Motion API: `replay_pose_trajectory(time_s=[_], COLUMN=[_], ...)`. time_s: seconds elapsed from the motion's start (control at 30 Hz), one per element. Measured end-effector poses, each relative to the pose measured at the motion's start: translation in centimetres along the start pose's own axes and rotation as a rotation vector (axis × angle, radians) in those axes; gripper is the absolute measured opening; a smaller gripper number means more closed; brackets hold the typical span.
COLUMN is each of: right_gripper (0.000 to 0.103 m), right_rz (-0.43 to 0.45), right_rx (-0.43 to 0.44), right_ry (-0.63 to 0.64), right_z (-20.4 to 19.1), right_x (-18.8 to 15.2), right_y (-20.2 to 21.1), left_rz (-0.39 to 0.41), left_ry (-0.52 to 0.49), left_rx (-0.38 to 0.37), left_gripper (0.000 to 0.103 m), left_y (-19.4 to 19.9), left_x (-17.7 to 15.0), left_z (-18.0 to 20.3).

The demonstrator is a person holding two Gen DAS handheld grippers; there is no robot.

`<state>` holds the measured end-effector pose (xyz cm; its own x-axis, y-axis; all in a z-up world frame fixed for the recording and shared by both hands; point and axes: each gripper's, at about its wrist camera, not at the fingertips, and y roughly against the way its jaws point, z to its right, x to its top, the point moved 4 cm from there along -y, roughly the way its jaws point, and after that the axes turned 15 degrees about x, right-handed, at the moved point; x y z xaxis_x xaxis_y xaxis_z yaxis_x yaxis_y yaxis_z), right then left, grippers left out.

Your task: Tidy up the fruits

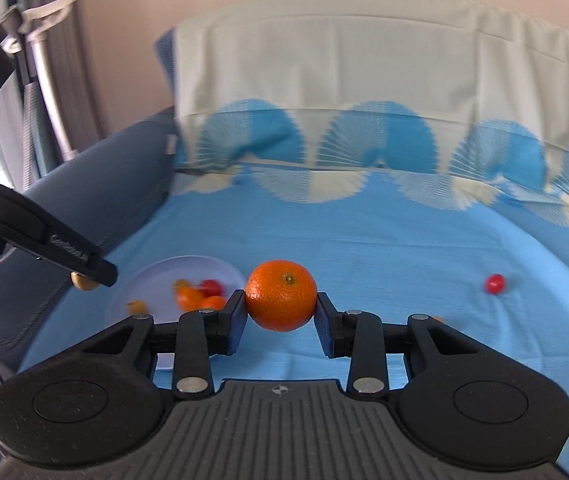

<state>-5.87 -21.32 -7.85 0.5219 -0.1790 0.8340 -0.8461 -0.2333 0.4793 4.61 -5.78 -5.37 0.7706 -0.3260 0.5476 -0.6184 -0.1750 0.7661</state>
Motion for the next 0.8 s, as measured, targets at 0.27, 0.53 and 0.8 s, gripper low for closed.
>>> replay_pose_trajectory(time_s=[0.27,0.53,0.8], right_gripper=[0.038,0.038,0.038], right_rz=[-0.051,-0.068,-0.073], right_rx=[0.078,0.080,0.079], right_ry=[0.096,0.146,0.173], right_z=[-7.7,-11.3,-12.7], right_x=[-0.8,-1.6,-2.2], right_y=[0.9,1.8,2.5], left_rz=[-0.018,-0.012,0.014], left_ry=[0.076,0.139,0.166], left_rx=[0.007,-0.007,-0.014], left_gripper=[0.028,0.028,0.028], left_y=[1.6,2.4,3.4], left_x=[-3.8,-5.8,-6.1], left_z=[-5.7,-8.7,-9.3])
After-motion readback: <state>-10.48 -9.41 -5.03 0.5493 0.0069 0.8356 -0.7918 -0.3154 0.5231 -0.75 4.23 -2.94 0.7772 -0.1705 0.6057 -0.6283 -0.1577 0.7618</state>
